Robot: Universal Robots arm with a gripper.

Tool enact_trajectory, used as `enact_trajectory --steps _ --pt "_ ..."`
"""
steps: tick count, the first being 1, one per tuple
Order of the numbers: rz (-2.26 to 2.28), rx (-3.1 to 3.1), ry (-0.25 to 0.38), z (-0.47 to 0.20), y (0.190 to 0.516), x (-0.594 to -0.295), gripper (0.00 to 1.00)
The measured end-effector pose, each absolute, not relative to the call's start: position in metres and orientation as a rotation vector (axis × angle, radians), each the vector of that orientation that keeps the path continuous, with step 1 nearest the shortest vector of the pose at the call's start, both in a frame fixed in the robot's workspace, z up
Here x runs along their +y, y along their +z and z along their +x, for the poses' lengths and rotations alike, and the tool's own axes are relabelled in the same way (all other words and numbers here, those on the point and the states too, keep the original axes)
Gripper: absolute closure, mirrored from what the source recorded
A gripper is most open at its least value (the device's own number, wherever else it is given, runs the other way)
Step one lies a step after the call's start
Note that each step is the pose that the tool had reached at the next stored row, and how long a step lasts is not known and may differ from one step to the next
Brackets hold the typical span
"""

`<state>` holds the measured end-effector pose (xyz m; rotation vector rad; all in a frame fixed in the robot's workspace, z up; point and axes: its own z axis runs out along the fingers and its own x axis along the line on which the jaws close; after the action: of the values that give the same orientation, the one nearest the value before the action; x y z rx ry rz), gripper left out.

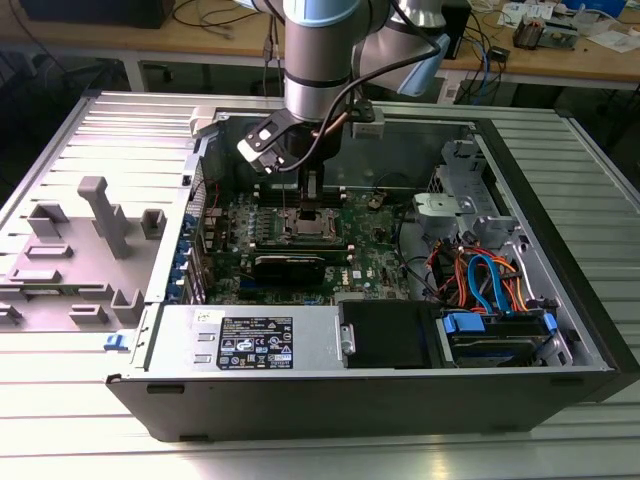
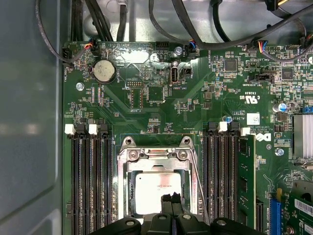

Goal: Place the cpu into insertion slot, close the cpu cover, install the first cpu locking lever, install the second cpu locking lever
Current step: 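Close the cpu cover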

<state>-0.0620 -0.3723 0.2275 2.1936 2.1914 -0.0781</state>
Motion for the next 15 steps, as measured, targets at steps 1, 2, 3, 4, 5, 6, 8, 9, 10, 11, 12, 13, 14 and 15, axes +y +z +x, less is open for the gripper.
enact_trajectory --steps 1,2,3,4,5,6,8,9,10,11,12,13,14,15 --pt "2.194 2.191 -0.078 -0.062 0.227 -0.372 0.89" --pt "2.194 2.191 -0.078 -0.062 0.227 -0.372 0.89" --pt "2.194 2.191 -0.078 -0.062 0.227 -0.372 0.89" --pt "2.194 2.191 -0.078 -0.062 0.227 -0.372 0.89" --pt "2.193 2.192 -0.078 -0.062 0.227 -0.372 0.89" --pt "2.193 2.191 -0.078 -0.062 0.227 -0.372 0.89" --pt "2.193 2.192 -0.078 -0.062 0.227 -0.372 0.89" --pt "2.193 2.192 -0.078 -0.063 0.227 -0.372 0.89" --pt "2.191 2.194 -0.077 -0.066 0.227 -0.373 0.89" --pt "2.190 2.195 -0.077 -0.067 0.227 -0.372 0.89" --pt "2.190 2.196 -0.077 -0.068 0.227 -0.372 0.89" --pt "2.189 2.197 -0.076 -0.070 0.227 -0.372 0.89" --pt "2.188 2.198 -0.076 -0.071 0.227 -0.372 0.89" --pt "2.187 2.199 -0.075 -0.073 0.227 -0.372 0.89"
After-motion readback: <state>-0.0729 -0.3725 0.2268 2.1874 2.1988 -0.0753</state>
